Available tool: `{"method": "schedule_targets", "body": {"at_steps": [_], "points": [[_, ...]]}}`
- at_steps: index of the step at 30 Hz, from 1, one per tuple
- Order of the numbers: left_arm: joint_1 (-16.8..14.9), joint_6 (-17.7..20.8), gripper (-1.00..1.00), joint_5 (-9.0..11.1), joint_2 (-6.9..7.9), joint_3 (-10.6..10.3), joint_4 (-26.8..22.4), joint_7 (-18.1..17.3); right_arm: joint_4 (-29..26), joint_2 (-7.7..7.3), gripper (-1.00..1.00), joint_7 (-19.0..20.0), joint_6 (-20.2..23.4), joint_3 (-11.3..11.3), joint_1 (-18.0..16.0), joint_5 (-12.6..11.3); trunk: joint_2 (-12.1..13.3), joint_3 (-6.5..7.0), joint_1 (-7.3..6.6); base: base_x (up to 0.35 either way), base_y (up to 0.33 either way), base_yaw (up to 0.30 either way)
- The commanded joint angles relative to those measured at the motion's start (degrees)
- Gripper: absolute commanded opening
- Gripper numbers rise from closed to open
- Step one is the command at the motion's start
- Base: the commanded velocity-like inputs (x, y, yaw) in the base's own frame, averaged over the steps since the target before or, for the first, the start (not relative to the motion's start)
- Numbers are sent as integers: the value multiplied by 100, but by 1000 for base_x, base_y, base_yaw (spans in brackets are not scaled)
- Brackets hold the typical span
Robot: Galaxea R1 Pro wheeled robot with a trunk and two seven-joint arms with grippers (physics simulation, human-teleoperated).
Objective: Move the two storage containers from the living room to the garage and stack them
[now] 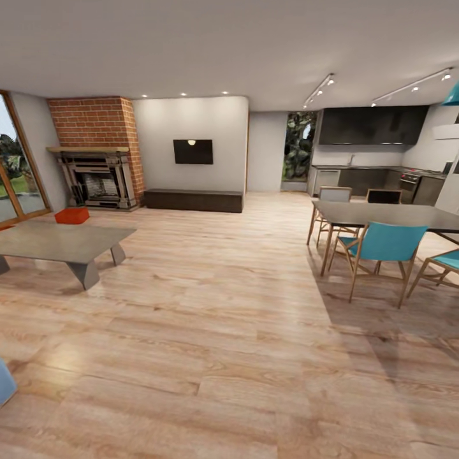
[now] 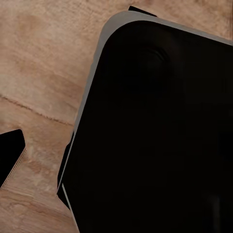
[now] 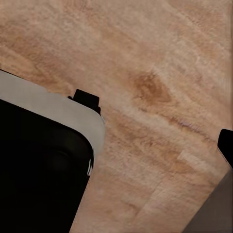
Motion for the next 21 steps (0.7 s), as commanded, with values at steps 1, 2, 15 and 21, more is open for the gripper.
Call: {"method": "schedule_targets", "body": {"at_steps": [1, 2, 15, 21], "points": [[1, -8, 100, 12, -1, 17, -5, 8, 16, 2, 100, -13, -34, 37, -6, -19, -2, -5, 3, 323, 115, 0], [1, -8, 100, 12, -1, 17, -3, 8, 17, 5, 100, -13, -35, 37, -6, -19, -2, -5, 3, 323, 115, 0], [1, -8, 100, 12, -1, 17, -6, 8, 18, 7, 100, -13, -61, 38, -6, -19, -2, -5, 3, 323, 115, 0], [0, -8, 100, 12, -1, 17, -8, 8, 18, 6, 100, -13, -62, 38, -6, -19, -2, -5, 3, 323, 114, 0]]}}
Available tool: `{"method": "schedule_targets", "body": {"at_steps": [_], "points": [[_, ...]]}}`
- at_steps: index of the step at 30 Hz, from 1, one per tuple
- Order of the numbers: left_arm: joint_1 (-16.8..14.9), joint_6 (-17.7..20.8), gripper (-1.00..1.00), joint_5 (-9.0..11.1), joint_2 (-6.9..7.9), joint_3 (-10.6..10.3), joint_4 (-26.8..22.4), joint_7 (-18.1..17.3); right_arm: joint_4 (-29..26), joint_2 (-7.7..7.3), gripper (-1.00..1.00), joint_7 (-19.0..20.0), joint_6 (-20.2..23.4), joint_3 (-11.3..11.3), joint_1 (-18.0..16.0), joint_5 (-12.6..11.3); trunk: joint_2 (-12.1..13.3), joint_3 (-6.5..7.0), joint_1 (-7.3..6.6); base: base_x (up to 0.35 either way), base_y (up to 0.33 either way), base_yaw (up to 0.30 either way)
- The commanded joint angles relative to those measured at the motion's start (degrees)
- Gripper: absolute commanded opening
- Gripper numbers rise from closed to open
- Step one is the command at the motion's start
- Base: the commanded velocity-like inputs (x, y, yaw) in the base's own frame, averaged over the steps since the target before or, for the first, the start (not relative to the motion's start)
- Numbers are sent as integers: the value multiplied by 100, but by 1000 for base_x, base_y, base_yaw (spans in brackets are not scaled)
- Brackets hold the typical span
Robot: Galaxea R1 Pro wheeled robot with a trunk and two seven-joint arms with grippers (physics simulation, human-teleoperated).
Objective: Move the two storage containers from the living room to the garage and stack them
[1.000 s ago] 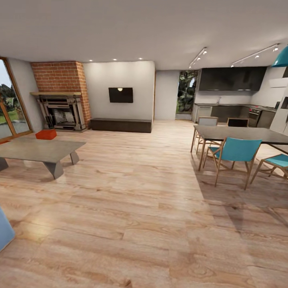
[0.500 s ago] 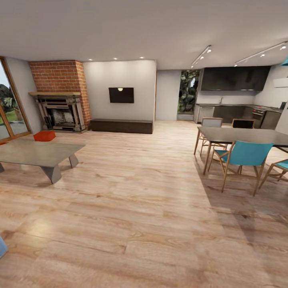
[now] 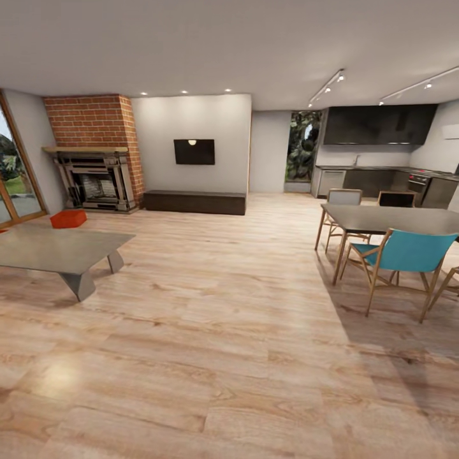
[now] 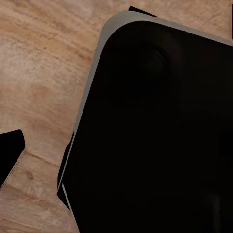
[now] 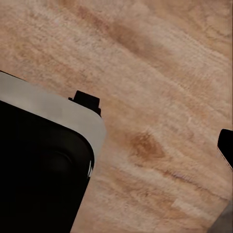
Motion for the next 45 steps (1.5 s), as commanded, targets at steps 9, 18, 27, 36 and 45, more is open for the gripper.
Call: {"method": "schedule_targets", "body": {"at_steps": [9, 18, 27, 36, 45], "points": [[2, 1, 100, 20, -1, 17, -4, 8, 18, 5, 100, -13, -33, 36, -6, -19, -2, -5, 3, 323, 45, 0], [2, 1, 100, 21, -1, 17, -5, 8, 18, 3, 100, -13, -38, 36, -6, -19, -2, -5, 3, 325, 1, 0], [2, 1, 100, 21, -1, 17, 0, 8, 18, 24, 100, -13, -18, 39, -6, -19, -2, -5, 3, 325, 0, 0], [0, 0, 100, 18, -1, 17, 0, 8, 18, 21, 100, -13, -9, 36, -6, -19, -2, -5, 3, 325, 0, 0], [2, 1, 100, 19, -1, 17, -2, 8, 18, 24, 100, -13, -7, 36, -6, -19, -2, -5, 3, 325, 0, 0]]}}
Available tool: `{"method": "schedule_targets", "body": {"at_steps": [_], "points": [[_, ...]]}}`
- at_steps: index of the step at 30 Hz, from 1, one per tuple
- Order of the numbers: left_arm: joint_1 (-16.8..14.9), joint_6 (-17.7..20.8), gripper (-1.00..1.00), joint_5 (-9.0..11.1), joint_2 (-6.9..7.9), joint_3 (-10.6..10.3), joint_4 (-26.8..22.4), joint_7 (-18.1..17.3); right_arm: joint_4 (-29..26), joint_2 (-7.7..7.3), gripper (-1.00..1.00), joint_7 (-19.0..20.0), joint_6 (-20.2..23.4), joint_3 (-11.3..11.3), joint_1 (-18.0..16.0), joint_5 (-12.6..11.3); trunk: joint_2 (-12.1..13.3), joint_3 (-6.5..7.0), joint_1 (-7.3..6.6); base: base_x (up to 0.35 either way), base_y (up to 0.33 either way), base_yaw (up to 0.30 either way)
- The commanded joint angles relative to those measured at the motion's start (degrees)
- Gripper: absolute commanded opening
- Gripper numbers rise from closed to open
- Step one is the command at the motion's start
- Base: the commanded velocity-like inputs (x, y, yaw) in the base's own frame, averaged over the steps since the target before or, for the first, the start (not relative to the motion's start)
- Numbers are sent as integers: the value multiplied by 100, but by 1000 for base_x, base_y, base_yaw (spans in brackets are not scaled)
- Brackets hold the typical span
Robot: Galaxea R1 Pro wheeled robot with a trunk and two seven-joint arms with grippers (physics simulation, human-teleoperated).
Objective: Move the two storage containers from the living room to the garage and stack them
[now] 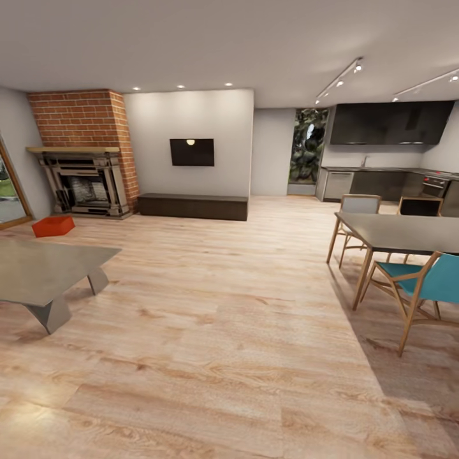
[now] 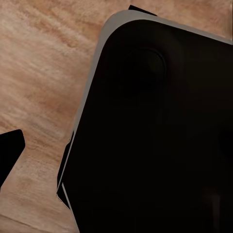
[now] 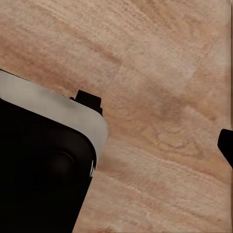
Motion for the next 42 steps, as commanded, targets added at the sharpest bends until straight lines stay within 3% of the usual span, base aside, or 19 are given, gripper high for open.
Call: {"method": "schedule_targets", "body": {"at_steps": [1, 42], "points": [[1, -8, 100, 11, -1, 17, -5, 9, 18, 3, 100, -12, -32, 36, -6, -19, -2, -5, 3, 325, 0, 0], [1, -66, 100, 0, -26, 14, -3, 9, 18, 47, 100, -20, -22, 38, -6, -29, -2, -5, 3, 325, 0, 0]]}}
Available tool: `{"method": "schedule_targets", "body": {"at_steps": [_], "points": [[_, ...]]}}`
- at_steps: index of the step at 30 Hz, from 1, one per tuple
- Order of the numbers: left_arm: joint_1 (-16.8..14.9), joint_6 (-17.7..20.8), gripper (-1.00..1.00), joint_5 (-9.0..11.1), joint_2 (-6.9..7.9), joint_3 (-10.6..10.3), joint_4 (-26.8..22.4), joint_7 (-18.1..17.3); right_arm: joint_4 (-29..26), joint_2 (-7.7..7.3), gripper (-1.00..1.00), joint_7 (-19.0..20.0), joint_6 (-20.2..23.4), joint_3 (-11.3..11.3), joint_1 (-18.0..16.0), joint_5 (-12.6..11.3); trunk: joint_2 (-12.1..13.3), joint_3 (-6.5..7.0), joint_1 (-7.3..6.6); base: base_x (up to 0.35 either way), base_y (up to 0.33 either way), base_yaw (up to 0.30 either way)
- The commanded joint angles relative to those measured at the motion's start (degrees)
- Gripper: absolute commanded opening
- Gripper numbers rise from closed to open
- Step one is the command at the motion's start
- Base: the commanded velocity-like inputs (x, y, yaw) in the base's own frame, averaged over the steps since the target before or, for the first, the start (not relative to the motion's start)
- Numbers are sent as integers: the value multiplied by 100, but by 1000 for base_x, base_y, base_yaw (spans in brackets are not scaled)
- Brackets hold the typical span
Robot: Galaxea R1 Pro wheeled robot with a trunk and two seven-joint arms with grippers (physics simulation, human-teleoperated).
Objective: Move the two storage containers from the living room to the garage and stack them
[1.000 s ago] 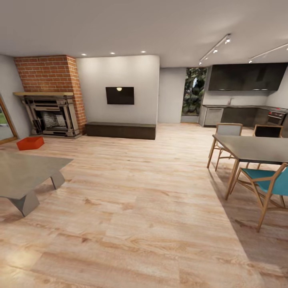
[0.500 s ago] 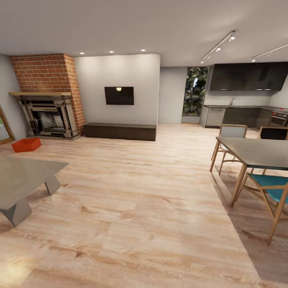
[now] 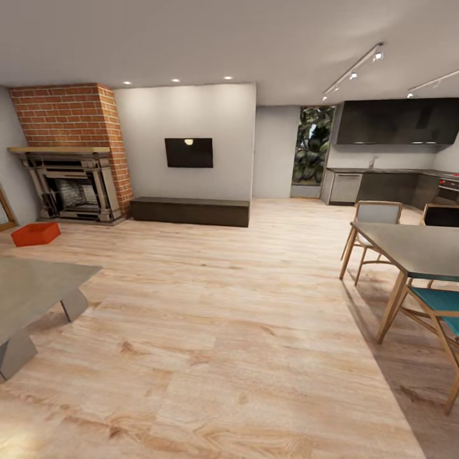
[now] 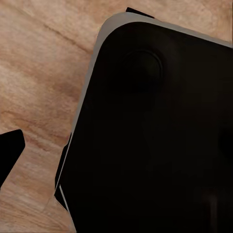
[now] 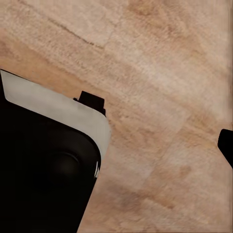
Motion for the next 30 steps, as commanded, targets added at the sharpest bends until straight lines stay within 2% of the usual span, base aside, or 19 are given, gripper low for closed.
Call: {"method": "schedule_targets", "body": {"at_steps": [1, 21, 30], "points": [[1, -6, 100, 12, 2, 17, -6, 9, 18, 3, 100, -12, -31, 35, -6, -19, -2, -5, 3, 325, 0, 0], [1, 34, 100, 17, 24, 12, -10, 9, 18, 9, 100, -13, -34, 39, -6, -21, -2, -5, 3, 325, 0, 0], [1, -7, 100, 11, 2, 12, -7, 9, 18, -61, 100, -13, -100, 34, -6, -10, -2, -5, 3, 325, 0, 0]]}}
